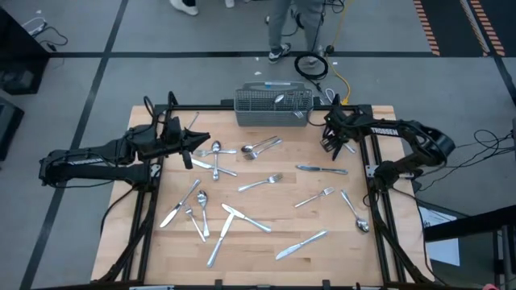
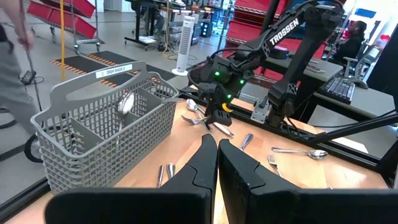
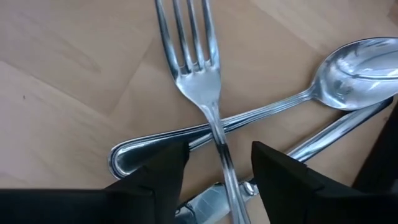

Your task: Sort silverware

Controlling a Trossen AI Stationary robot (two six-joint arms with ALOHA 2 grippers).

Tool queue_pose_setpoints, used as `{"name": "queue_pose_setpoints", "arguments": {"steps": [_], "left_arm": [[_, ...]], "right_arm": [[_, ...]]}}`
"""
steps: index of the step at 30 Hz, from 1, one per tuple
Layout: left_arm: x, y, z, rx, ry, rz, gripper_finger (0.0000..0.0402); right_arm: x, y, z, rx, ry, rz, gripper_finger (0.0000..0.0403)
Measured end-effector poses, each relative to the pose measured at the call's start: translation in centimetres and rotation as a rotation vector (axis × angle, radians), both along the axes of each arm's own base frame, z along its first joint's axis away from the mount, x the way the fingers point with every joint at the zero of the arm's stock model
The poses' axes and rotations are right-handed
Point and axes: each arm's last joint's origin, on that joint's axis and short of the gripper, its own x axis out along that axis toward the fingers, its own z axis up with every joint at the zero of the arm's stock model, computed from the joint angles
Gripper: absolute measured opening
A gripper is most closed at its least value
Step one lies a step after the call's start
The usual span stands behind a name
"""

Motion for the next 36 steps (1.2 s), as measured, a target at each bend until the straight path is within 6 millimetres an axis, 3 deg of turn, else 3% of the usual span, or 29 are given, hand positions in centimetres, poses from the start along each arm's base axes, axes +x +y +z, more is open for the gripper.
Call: {"name": "queue_pose_setpoints", "arguments": {"steps": [14,27,36], "left_arm": [[0.0,0.0,0.0,0.0,0.0,0.0,0.0022],[0.0,0.0,0.0,0.0,0.0,0.0,0.0022],[0.0,0.0,0.0,0.0,0.0,0.0,0.0022]], "right_arm": [[0.2,0.2,-0.5,-0.002,0.041,-0.006,0.001],[0.6,0.6,-0.1,-0.012,-0.025,-0.057,0.0002],[0.6,0.9,3.4,-0.153,-0.241,-0.116,0.0001]]}}
